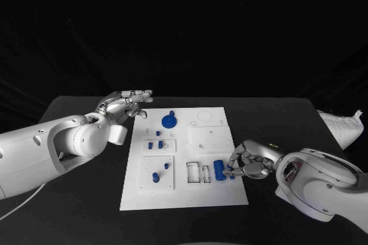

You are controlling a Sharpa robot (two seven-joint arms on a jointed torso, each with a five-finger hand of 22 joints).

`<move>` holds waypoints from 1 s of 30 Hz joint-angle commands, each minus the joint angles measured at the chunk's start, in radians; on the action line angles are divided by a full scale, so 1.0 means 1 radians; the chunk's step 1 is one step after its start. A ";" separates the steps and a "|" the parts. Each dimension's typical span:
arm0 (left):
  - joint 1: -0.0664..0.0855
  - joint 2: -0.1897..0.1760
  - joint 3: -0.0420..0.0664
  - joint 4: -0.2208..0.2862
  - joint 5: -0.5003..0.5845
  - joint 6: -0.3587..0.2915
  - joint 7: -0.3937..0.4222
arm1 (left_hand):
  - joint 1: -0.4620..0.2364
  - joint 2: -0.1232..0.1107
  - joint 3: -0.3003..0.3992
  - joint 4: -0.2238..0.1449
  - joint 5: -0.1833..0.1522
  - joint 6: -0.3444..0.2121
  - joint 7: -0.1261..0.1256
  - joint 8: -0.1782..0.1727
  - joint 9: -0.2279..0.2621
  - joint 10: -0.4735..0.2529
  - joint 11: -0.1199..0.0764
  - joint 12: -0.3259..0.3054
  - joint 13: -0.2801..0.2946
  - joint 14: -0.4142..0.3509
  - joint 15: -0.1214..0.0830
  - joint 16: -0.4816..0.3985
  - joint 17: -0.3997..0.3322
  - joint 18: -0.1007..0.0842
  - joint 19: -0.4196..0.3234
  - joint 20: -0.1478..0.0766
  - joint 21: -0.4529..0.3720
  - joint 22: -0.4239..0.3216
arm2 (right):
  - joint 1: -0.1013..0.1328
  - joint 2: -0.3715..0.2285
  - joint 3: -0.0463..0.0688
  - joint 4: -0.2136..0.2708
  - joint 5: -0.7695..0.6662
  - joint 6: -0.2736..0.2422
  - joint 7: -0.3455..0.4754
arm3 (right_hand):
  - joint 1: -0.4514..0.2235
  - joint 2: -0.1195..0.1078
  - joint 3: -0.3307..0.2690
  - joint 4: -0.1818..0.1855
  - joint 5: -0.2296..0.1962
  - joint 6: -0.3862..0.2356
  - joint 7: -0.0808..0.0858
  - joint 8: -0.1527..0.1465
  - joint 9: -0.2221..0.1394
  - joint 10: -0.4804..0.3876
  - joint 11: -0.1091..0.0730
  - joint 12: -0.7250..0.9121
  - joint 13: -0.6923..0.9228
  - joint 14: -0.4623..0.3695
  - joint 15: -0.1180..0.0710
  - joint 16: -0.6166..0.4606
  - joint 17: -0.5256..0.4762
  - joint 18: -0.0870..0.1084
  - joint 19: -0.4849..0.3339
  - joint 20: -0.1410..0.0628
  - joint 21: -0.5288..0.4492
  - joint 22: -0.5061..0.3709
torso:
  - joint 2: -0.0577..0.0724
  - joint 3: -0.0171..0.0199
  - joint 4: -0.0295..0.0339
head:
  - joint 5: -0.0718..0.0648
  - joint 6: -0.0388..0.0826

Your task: Assemble the parts on the task board

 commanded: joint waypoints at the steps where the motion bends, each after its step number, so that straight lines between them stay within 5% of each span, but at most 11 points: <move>1: -0.001 -0.001 0.000 0.001 0.002 0.022 0.007 | -0.002 0.010 -0.004 0.000 0.005 -0.006 0.002 0.000 0.000 -0.008 0.001 0.005 0.001 -0.003 0.005 -0.002 -0.001 0.018 -0.003 0.007 -0.006 -0.001 | -0.007 0.015 0.000 -0.007 -0.082 0.012 -0.050 | 0.002 0.011 -0.009 -0.001 0.004 -0.011 0.000 0.003 0.002 0.007 0.002 0.006 0.010 0.083 -0.002 0.008 0.148 -0.021 0.007 0.002 0.006 0.006 | 0.001 -0.0026 0.0016 | 0.004 -0.010; 30: -0.002 -0.008 0.000 0.006 0.002 0.025 0.002 | -0.003 0.011 -0.006 0.001 0.004 -0.006 0.002 0.001 0.000 -0.009 0.001 0.006 0.002 -0.003 0.005 -0.002 -0.002 0.018 -0.003 0.007 -0.007 -0.001 | -0.040 0.144 0.000 -0.106 -0.165 0.080 -0.129 | -0.010 0.026 -0.031 0.003 0.012 -0.034 0.004 0.015 0.017 -0.002 0.005 -0.004 0.008 0.082 0.001 0.009 0.149 -0.020 0.003 0.005 0.007 0.006 | 0.002 -0.0126 0.0124 | 0.008 -0.027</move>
